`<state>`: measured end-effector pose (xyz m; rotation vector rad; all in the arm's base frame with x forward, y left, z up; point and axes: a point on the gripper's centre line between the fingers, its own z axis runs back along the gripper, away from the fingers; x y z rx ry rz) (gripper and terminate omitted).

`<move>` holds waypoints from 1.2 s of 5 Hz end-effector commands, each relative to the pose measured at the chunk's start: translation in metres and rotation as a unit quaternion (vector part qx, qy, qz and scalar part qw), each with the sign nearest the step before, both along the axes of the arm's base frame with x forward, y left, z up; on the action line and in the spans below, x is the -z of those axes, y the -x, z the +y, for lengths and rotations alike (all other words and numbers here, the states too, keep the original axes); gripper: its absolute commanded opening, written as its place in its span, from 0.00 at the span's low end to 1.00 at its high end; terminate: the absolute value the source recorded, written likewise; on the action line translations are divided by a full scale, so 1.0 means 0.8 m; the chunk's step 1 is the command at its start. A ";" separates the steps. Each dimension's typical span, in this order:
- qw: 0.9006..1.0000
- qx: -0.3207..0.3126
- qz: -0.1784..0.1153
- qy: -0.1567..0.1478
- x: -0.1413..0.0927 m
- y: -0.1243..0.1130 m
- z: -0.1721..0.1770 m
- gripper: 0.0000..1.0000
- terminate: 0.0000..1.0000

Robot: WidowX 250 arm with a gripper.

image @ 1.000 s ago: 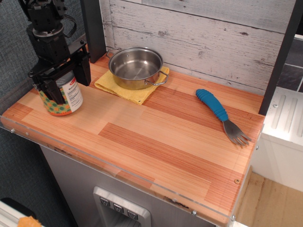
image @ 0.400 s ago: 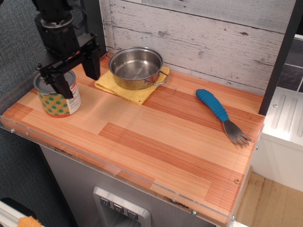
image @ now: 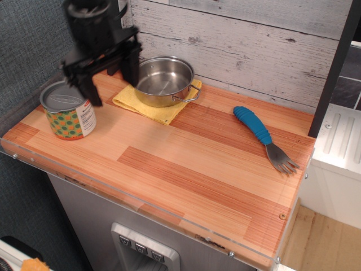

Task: Move the packed food can behind the vessel

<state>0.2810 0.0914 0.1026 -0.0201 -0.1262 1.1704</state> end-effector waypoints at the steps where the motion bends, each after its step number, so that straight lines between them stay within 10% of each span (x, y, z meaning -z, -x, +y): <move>1: 0.982 0.184 0.008 -0.044 -0.052 0.022 -0.017 1.00 0.00; 3: 0.945 0.324 0.036 -0.021 -0.068 0.061 -0.017 1.00 0.00; 5: 0.874 0.484 -0.002 -0.051 -0.082 0.034 -0.063 1.00 0.00; 6: 0.874 0.484 -0.002 -0.051 -0.082 0.034 -0.063 1.00 0.00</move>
